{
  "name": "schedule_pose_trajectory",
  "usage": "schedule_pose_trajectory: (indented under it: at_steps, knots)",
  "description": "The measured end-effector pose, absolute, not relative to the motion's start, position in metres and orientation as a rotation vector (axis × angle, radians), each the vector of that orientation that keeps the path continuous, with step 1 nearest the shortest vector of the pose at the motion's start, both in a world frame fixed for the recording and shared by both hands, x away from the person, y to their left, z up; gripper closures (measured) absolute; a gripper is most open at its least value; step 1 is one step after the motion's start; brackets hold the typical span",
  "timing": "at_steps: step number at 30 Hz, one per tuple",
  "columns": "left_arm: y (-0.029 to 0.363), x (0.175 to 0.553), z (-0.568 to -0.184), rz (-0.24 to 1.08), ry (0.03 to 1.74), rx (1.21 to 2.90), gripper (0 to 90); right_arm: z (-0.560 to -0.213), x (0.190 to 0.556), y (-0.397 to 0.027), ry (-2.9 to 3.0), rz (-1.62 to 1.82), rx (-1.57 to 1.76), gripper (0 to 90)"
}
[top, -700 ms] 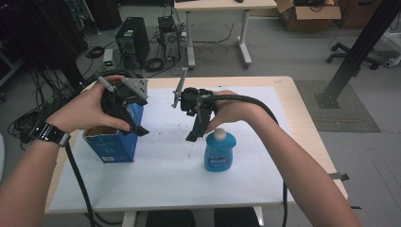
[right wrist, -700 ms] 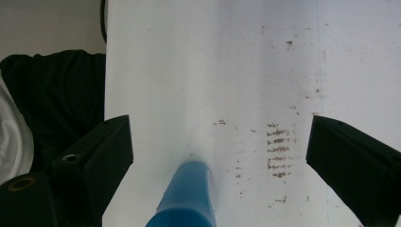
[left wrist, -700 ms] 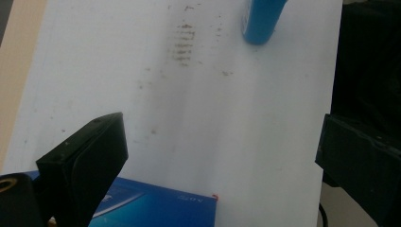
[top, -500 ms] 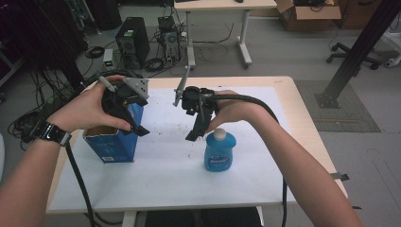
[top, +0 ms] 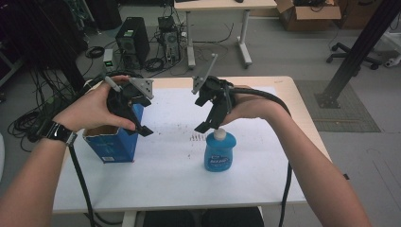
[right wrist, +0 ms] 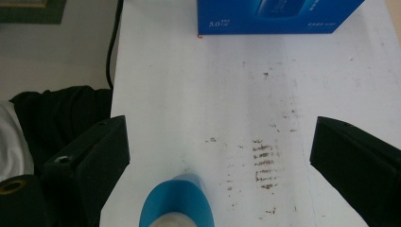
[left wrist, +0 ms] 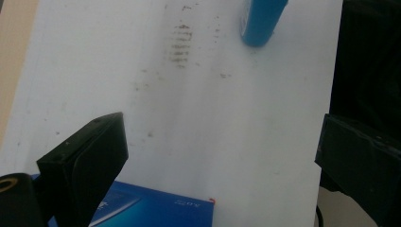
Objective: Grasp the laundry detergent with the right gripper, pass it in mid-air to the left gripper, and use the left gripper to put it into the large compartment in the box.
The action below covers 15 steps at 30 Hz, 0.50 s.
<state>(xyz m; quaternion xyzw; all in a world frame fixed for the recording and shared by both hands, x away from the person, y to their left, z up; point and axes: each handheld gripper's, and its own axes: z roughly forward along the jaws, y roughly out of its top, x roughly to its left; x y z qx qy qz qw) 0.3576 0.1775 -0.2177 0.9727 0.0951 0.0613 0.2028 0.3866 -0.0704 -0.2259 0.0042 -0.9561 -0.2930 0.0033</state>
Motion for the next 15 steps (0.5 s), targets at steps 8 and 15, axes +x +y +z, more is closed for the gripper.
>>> schedule_pose_trajectory:
  at_steps: [8, 15]
  knots:
    - [0.175, 0.357, -0.217, 0.173, 0.268, 2.709, 3.5, -0.221, 0.384, -0.094, -2.956, -1.062, -0.001, 3.8]
    - [0.173, 0.356, -0.216, 0.175, 0.269, 2.705, 3.5, -0.223, 0.379, -0.116, -2.931, -1.144, -0.006, 3.1]
